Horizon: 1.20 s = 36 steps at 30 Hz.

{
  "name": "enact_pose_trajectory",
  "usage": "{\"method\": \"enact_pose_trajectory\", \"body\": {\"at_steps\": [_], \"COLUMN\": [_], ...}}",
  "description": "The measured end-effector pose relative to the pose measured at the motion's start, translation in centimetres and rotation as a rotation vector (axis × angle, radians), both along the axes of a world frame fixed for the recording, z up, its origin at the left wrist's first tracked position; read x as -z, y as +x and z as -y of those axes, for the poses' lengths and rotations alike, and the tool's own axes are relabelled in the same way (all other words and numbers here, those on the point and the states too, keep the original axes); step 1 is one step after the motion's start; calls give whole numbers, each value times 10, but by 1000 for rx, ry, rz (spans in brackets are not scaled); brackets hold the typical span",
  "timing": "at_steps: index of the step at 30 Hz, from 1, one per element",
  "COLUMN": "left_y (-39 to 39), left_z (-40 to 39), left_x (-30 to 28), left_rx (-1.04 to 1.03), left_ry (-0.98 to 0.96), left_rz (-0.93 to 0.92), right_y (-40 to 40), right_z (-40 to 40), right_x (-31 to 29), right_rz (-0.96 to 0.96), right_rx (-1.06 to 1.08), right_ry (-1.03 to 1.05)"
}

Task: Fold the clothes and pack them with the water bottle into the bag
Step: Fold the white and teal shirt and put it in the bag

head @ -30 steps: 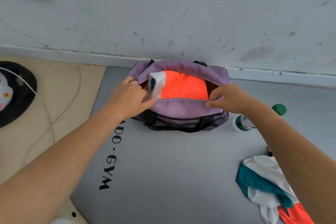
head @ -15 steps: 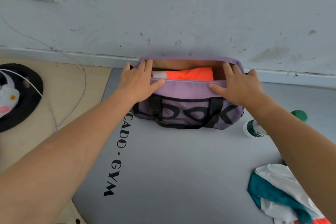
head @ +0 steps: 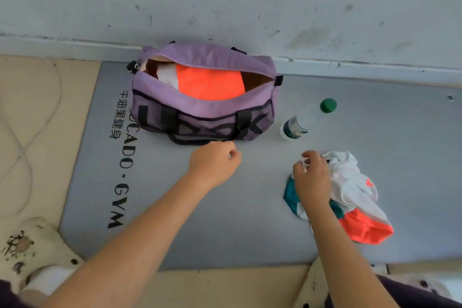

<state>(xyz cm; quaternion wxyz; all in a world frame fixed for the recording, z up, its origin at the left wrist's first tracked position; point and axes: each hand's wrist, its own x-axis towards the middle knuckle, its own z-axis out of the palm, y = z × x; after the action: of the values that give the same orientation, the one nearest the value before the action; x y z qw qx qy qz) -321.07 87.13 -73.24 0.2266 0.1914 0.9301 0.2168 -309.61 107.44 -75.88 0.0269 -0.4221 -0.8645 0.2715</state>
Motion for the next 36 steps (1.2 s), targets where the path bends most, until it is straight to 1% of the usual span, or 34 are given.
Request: {"method": "enact_pose_trajectory", "body": {"at_steps": [1,2,4,5,6,8,10,12,13,16,19,21,22,26,27,29,31,34,36], "left_y": [17,32,59,71,80,93,99,98,96,89,85,86,87,97,100,105,109,118,119], "left_z": [-6,-9,-15,-17,-18,-21,-22,-24,-24,-22,-6,5,10,24,28,35,43,54,66], "left_x": [11,19,31,35,37,36,30,18,11,-19,-56,-84,-97,-152,-168,-200,-230,-266,-284], "left_rx": [34,52,23,-6,-30,-60,-93,-116,-120,-119,-62,-90,-104,-111,-134,-188,-149,-1,-16], "left_ry": [-39,-39,22,48,64,89,134,161,169,235,337,391,433,556,602,740,834,736,704], "left_rz": [121,230,400,454,484,507,528,507,460,349,298,302,296,157,156,219,267,160,103], "right_y": [20,39,68,79,87,91,81,68,60,39,26,24,25,30,31,34,37,44,51], "right_z": [-10,-19,-30,-32,-35,-37,-37,-28,-19,7,22,29,34,58,63,72,77,86,89], "right_x": [10,18,32,40,47,55,53,42,31,-15,-72,-110,-127,-195,-211,-245,-273,-304,-317], "right_rz": [80,169,342,376,355,236,249,267,221,-9,-149,-243,-290,-393,-424,-484,-516,-462,-400], "right_rx": [79,155,272,288,275,231,166,5,-70,-215,-329,-347,-347,-418,-438,-481,-542,-675,-748], "right_ry": [-14,-17,-21,-44,-85,-200,-292,-418,-536,-912,-1179,-1342,-1387,-1410,-1405,-1399,-1393,-1352,-1308]}}
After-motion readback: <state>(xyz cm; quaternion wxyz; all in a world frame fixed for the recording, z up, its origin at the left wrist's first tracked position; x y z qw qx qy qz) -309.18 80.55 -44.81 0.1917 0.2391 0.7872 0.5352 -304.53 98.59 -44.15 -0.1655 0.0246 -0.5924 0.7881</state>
